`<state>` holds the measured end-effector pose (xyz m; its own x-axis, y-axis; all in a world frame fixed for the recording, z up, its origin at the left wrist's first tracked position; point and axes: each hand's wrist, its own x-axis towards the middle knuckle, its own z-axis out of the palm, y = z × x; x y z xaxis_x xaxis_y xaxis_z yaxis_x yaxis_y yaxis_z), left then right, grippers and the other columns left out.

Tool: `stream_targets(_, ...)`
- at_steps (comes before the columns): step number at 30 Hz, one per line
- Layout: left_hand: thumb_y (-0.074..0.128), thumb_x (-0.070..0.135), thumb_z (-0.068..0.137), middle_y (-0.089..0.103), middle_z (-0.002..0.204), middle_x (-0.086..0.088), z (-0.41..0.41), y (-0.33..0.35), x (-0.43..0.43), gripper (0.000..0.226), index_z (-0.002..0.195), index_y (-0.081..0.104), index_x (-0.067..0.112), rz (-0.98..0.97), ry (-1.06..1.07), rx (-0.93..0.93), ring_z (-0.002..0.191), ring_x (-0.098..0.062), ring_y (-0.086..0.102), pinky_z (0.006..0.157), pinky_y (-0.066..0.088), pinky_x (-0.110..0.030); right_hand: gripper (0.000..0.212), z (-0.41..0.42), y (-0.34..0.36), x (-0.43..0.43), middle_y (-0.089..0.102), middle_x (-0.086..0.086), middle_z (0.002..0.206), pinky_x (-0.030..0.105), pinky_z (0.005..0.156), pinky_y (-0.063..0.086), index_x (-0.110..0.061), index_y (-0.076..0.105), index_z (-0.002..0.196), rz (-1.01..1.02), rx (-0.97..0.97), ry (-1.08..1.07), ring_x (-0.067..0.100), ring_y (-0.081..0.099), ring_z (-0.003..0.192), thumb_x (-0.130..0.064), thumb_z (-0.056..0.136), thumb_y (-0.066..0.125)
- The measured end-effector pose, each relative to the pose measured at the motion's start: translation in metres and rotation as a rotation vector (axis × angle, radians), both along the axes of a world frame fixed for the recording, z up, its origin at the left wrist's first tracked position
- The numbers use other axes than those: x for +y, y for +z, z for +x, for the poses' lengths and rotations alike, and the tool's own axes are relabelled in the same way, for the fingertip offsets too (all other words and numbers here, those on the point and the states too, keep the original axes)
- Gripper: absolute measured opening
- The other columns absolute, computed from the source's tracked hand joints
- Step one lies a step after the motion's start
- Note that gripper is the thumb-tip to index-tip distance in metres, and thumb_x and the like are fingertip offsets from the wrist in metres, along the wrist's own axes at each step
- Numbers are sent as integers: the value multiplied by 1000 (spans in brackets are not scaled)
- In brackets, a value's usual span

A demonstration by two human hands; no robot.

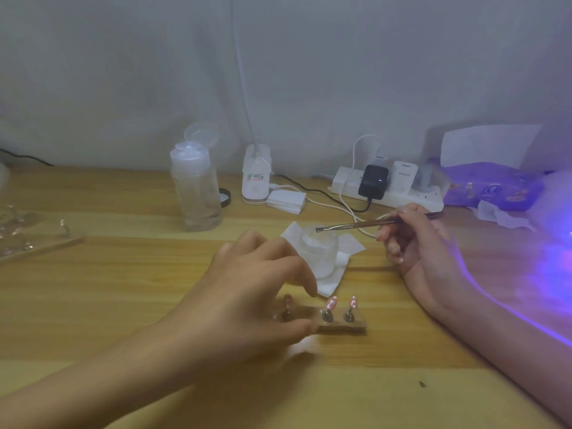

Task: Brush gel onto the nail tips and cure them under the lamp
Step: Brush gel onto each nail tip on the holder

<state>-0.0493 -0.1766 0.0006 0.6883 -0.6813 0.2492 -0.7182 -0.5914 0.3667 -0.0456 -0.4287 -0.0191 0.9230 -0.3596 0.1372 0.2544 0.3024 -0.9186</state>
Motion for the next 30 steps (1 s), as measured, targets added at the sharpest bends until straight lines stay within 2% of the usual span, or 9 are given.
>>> stream_targets(3,65,64,75,55,104,27,-1,-2,-14,31,99,63,43,8,-13,11,105,1,33,93,25,-26,24,-1,1,-1,63,8,57,17,39,34,-13,51,78,24,-3,6,9,45,41,-16,101,47)
stream_targets(7,57,62,77,57,99,26,-2,-4,-24,18,85,58,45,-13,8,-26,101,-1,33,91,25,-27,25,-2,2,-1,62,9,57,17,39,34,-11,51,77,43,-1,8,10,44,41,-14,101,47)
stream_targets(13,65,55,82,59,98,27,-4,-6,-27,16,92,64,42,-9,-5,-108,95,1,29,81,19,-25,23,-2,1,-1,63,9,57,17,39,34,-9,51,79,34,-22,22,9,46,41,-13,101,45)
stream_targets(17,81,43,75,64,84,25,-9,-2,-29,15,78,68,37,-4,-39,-263,89,-8,51,78,30,-31,26,-6,0,-3,63,10,59,18,40,36,-14,50,75,-17,-84,-14,11,47,43,-15,102,47)
stream_targets(21,67,37,74,67,72,20,-16,0,-32,9,67,69,34,2,-67,-462,76,-15,65,67,45,-35,27,-9,4,-2,64,12,62,19,41,39,-19,51,75,-205,-185,5,15,50,45,-18,102,48)
stream_targets(24,54,35,85,68,76,20,-18,4,-24,21,71,69,33,0,-94,-517,78,-14,64,75,38,-35,22,-10,20,-1,65,15,64,23,42,42,-24,55,75,-404,-201,64,19,53,47,-24,96,51)
stream_targets(27,61,38,87,69,86,24,-9,24,-11,8,84,68,36,-139,-123,-443,78,-3,63,76,35,-33,13,-8,40,-3,67,18,66,25,44,47,-20,54,81,-593,-173,132,22,59,50,-23,94,54)
stream_targets(29,62,37,90,67,84,27,8,40,-4,7,89,68,37,-268,-132,-368,73,7,61,75,40,-20,15,-6,48,-3,69,18,69,27,47,51,-13,51,84,-697,-139,177,23,62,53,-20,97,55)
stream_targets(30,65,34,90,67,82,26,17,46,-3,4,88,69,35,-337,-146,-292,72,5,61,72,42,-13,17,-5,49,-2,70,17,70,27,48,53,-11,50,84,-742,-120,196,23,64,55,-16,99,55)
